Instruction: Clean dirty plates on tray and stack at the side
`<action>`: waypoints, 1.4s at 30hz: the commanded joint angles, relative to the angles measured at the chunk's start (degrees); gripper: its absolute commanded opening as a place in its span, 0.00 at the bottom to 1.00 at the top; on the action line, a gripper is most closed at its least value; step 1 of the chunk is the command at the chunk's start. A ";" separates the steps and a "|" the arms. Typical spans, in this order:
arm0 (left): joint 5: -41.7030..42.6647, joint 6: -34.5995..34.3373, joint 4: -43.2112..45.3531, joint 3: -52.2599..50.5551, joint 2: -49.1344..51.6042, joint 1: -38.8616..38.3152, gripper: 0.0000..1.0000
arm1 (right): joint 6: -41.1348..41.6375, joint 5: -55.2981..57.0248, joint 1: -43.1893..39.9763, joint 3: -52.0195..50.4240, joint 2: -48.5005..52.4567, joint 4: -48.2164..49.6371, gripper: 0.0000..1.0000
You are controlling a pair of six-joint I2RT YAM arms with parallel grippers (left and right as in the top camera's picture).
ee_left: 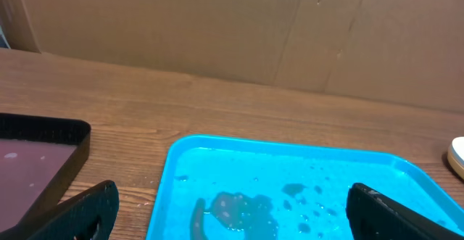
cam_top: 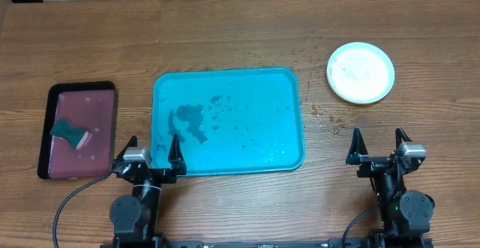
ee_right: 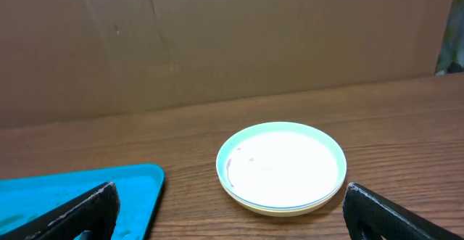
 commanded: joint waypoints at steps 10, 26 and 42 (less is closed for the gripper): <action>-0.20 1.49 -0.11 -0.26 -0.70 -0.48 1.00 | -0.20 0.39 0.26 -0.57 -0.46 0.33 1.00; -1.75 14.99 -0.33 -0.26 -0.70 -0.48 1.00 | -0.20 0.39 0.26 -0.57 -0.46 0.33 1.00; -1.44 16.92 -0.17 -0.26 -0.70 -0.48 1.00 | -0.20 0.39 0.26 -0.57 -0.46 0.33 1.00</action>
